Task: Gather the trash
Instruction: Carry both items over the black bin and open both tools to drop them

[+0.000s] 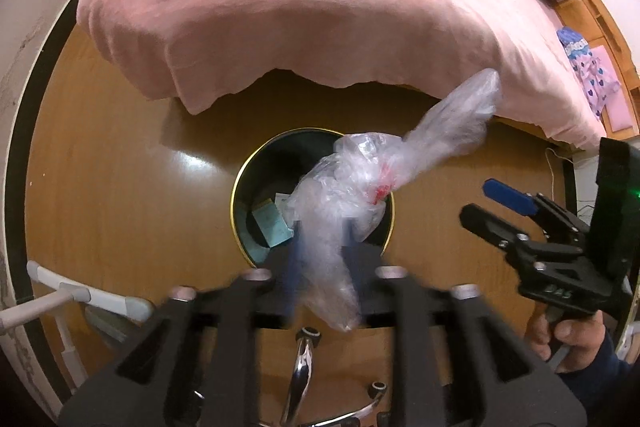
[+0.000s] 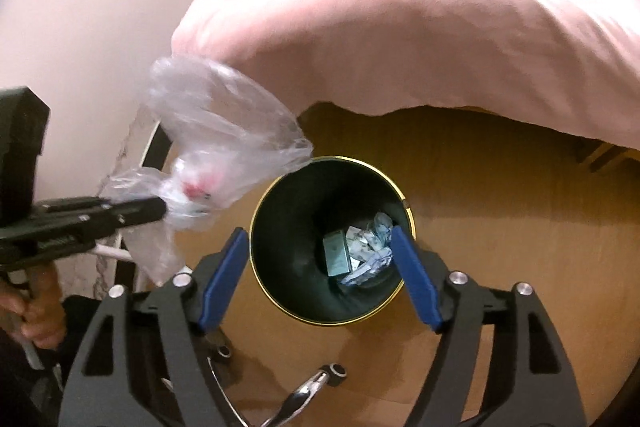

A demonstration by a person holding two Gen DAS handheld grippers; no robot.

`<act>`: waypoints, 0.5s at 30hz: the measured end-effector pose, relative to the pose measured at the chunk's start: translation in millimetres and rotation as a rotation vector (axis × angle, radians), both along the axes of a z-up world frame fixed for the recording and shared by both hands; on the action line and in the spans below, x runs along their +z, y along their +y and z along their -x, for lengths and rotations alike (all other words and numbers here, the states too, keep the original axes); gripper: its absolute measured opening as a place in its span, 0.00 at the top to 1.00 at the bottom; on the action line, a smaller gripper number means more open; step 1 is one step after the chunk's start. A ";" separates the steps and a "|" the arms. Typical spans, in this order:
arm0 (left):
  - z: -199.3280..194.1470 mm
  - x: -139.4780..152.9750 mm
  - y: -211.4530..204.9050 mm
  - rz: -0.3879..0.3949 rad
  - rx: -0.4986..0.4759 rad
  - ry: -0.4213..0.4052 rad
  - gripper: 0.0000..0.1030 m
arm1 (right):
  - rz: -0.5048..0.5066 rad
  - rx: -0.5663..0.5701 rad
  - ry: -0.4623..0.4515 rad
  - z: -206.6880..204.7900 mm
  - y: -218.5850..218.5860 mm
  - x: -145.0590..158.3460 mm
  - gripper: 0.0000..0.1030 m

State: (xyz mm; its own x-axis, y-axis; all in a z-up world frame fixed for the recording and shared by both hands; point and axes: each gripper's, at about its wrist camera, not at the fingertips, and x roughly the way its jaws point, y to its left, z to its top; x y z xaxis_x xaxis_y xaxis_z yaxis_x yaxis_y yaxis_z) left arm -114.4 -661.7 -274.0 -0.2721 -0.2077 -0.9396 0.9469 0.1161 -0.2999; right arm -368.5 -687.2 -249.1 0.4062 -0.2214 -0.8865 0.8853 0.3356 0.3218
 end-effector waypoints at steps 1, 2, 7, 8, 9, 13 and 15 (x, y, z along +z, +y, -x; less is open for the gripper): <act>-1.0 3.7 0.1 0.011 0.009 -0.004 0.30 | 0.007 -0.005 -0.005 2.3 0.5 6.2 0.29; -2.2 10.5 1.7 0.037 0.017 -0.009 0.29 | 0.013 -0.006 -0.006 3.2 1.5 10.2 0.27; -8.2 42.3 14.7 0.092 0.017 -0.042 0.29 | 0.051 -0.006 -0.015 0.6 6.6 34.2 0.26; -11.5 54.4 21.9 0.109 0.020 -0.062 0.28 | 0.058 -0.002 -0.022 -3.8 9.6 41.6 0.26; -13.8 63.0 27.1 0.124 0.023 -0.077 0.27 | 0.062 0.004 -0.025 -7.5 11.1 45.1 0.25; -37.4 127.5 79.4 0.257 0.109 -0.237 0.12 | 0.104 0.065 -0.042 -33.0 26.5 76.3 0.20; -56.2 173.7 127.0 0.357 0.179 -0.305 0.11 | 0.134 0.116 -0.062 -55.5 40.0 96.0 0.20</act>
State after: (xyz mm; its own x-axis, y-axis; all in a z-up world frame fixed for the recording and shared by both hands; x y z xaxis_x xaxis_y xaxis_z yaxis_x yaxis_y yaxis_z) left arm -58.2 -534.7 -100.3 0.0737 -0.5487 -0.8328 0.9722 0.2257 -0.0628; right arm -313.0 -647.2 -153.1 0.4889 -0.2846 -0.8246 0.8182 0.4775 0.3203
